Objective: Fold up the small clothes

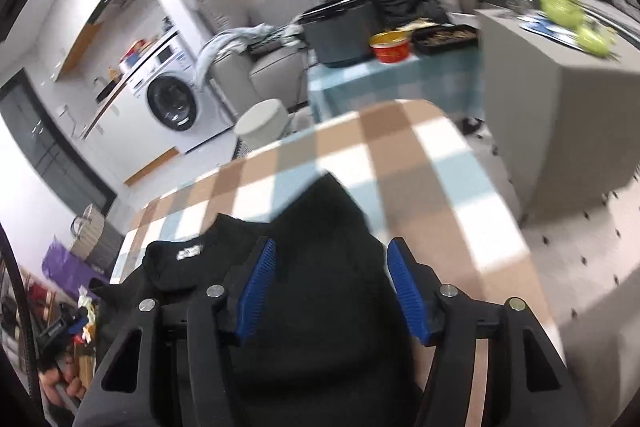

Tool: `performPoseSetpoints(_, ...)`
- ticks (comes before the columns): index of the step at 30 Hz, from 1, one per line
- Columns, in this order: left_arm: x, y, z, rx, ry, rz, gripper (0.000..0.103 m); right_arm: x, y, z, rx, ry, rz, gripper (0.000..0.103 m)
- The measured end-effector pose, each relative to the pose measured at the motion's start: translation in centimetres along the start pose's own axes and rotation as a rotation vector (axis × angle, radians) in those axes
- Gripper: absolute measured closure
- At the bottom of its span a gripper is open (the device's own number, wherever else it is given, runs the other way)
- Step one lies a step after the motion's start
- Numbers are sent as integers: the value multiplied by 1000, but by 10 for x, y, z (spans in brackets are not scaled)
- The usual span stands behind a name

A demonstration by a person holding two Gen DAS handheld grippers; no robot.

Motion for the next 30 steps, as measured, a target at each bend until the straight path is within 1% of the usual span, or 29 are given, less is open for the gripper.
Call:
performPoseSetpoints(3,9,7,10,22,-19,-1,50,26,11,-16,-51,29,-50,38)
performPoseSetpoints(5,15,9,15,36,-16,-12,50,43,15,-20,-85,-2,-71,38)
performPoseSetpoints(7,20,10,17,45,-11,-16,50,55,16,-19,-99,-56,-99,37)
performPoseSetpoints(8,21,10,17,46,-11,-17,49,59,16,-17,-97,-51,-104,36)
performPoseSetpoints(9,23,11,16,46,-10,-18,49,63,16,-15,-89,-41,-109,32)
performPoseSetpoints(10,25,11,15,42,-8,-20,49,67,15,-13,-79,-32,-118,30)
performPoseSetpoints(12,29,11,12,29,-8,-26,49,75,13,-9,-73,-30,-131,30)
performPoseSetpoints(13,31,11,11,23,-9,-29,49,78,12,-8,-72,-24,-134,31)
performPoseSetpoints(14,33,11,10,20,-7,-32,49,80,12,-8,-66,-16,-141,46)
performPoseSetpoints(15,34,11,9,19,-6,-32,49,80,12,-8,-65,0,-135,80)
performPoseSetpoints(16,35,11,7,16,-5,-31,49,80,11,-9,-66,5,-131,93)
performPoseSetpoints(17,36,10,7,15,-4,-32,49,80,11,-9,-68,4,-129,101)
performPoseSetpoints(20,37,10,6,10,-5,-34,49,68,10,-11,-76,28,-86,102)
performPoseSetpoints(23,37,10,5,9,-5,-30,49,53,14,-10,-74,20,-32,102)
performPoseSetpoints(25,39,11,5,8,-2,-29,49,47,17,-5,-61,-17,-21,102)
performPoseSetpoints(26,41,10,5,6,-5,-32,49,47,18,-1,-48,-38,-28,95)
performPoseSetpoints(27,41,10,6,4,-9,-36,49,49,18,4,-29,-53,-45,74)
performPoseSetpoints(28,41,9,7,3,-16,-40,49,54,17,11,6,-55,-84,58)
performPoseSetpoints(29,41,7,8,7,-17,-42,49,58,16,16,36,-47,-95,43)
performPoseSetpoints(30,41,6,9,11,-17,-42,49,59,14,18,48,-34,-95,42)
Point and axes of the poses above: each gripper's, at about its wrist camera, not at the fingertips, and x roughly the way its jaws point, z to its right, y to its top, the point moved 4 cm from there along x, roughly the way its jaws point, and after that the axes turned 4 degrees about -z, right-handed, at the moved point
